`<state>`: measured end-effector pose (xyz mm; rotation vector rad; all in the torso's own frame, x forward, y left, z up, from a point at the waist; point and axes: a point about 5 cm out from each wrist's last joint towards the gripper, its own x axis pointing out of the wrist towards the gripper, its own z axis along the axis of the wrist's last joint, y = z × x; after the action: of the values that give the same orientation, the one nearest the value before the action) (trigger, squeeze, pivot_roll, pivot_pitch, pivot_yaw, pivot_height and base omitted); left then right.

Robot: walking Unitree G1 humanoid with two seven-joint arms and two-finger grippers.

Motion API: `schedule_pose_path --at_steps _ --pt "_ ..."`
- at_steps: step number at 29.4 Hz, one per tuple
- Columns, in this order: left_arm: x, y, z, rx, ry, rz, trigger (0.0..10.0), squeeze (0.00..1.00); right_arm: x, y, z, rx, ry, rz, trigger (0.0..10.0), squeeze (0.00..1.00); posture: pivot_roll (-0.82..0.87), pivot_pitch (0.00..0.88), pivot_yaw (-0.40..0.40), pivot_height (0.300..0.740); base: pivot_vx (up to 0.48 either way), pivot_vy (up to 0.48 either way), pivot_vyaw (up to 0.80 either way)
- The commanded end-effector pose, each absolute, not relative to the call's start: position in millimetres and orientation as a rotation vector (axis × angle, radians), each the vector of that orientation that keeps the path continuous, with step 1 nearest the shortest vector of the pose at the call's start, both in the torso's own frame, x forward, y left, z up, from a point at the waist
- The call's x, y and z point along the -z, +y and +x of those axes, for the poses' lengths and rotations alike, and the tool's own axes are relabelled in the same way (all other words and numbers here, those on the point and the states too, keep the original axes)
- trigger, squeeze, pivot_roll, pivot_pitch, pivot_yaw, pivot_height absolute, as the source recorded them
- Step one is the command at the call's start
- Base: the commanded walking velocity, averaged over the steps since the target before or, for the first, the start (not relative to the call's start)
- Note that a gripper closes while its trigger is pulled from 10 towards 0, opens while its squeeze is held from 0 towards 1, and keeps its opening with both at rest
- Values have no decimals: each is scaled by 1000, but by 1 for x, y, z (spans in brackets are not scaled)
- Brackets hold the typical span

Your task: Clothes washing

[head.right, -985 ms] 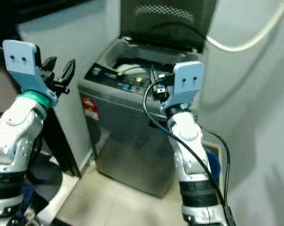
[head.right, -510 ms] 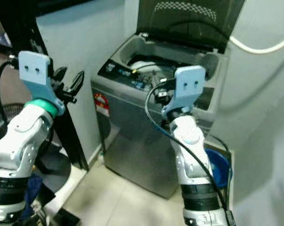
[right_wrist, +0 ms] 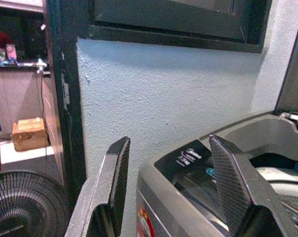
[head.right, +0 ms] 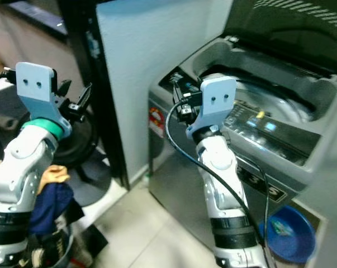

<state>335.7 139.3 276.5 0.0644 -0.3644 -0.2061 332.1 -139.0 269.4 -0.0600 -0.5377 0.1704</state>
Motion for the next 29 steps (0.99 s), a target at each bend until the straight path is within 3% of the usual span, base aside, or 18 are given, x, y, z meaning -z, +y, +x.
schedule_pose_path --at_steps 1,29 --pt "-272 146 335 186 -356 69 10000 0 -269 -136 332 -180 -538 -51 10000 0 31 34 45 740 0 0 794" --pt "-263 149 337 169 -328 86 10000 0 -265 -138 333 -173 -525 -45 10000 0 31 41 48 740 0 0 793"
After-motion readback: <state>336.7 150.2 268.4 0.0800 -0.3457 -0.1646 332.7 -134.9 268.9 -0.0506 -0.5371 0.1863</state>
